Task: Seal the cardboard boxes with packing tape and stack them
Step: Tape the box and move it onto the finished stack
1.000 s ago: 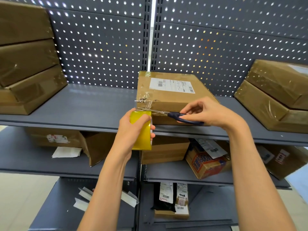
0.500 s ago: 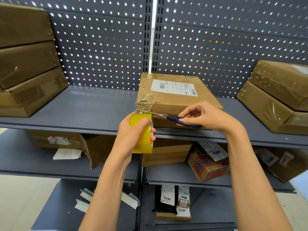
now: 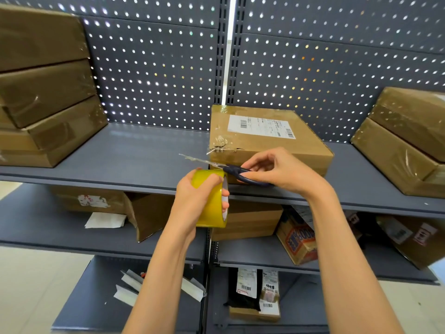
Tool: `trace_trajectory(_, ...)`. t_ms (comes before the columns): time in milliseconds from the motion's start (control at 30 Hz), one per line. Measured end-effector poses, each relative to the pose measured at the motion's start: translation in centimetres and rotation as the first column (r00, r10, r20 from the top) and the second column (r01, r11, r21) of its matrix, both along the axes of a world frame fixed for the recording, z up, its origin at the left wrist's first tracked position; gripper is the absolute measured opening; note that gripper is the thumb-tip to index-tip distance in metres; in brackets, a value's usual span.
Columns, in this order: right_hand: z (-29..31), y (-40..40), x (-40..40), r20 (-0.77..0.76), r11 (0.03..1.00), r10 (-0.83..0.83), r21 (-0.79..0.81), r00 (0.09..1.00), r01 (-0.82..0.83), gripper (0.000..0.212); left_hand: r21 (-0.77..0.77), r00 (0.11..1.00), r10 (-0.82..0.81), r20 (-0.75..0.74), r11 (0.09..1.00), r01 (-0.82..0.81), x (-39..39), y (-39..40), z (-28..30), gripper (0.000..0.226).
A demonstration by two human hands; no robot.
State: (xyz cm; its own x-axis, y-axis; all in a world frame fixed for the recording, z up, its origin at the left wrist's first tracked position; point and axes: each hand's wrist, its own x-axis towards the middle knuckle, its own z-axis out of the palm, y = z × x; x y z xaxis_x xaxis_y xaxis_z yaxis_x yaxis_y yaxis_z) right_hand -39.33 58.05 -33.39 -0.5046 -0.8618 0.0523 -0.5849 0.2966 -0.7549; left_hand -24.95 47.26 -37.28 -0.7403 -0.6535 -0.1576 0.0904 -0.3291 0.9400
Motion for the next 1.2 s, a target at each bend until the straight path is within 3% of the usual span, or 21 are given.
trace_trajectory(200,0.1,1.2,0.8,-0.054,0.987,-0.073,-0.146,0.996,0.065,0.010,-0.026,0.999,0.040,-0.006,0.999,-0.040,0.2,1.0,0.2,0.062)
trace_trajectory(367,0.7,3.6,0.8,-0.106,0.898,-0.282,-0.378,0.953,0.224,0.015,-0.071,0.993,0.096,-0.070,0.992,-0.101,0.4,2.3,1.3,0.057)
trace_trajectory(433,0.8,4.9,0.4,-0.111,0.802,-0.442,-0.493,0.890,0.337,0.017,-0.089,0.989,0.111,-0.096,0.989,-0.120,0.4,3.1,1.6,0.051)
trace_trajectory(567,0.3,7.9,-1.2,-0.106,0.592,-0.731,-0.590,0.674,0.550,0.020,-0.120,0.989,0.094,-0.116,0.987,-0.108,0.0,4.6,1.7,0.044)
trace_trajectory(700,-2.0,9.9,-2.8,-0.092,0.475,-0.858,-0.515,0.505,0.714,0.032,-0.117,0.990,0.044,-0.136,0.991,-0.060,-0.4,6.1,1.7,0.041)
trace_trajectory(800,-3.7,10.3,-3.8,-0.158,0.465,-0.885,-0.382,0.439,0.799,0.035,-0.143,0.991,0.010,-0.137,0.989,-0.029,-0.8,7.1,1.9,0.041)
trace_trajectory(967,-5.1,10.6,-4.7,-0.322,0.499,-0.841,-0.156,0.434,0.852,0.035,-0.132,0.994,-0.045,-0.101,0.991,0.031,-1.3,8.4,2.1,0.049)
trace_trajectory(1200,-6.8,10.5,-5.6,-0.361,0.534,-0.796,-0.042,0.486,0.844,0.021,-0.127,0.994,-0.090,-0.060,0.988,0.082,-1.7,8.9,1.9,0.049)
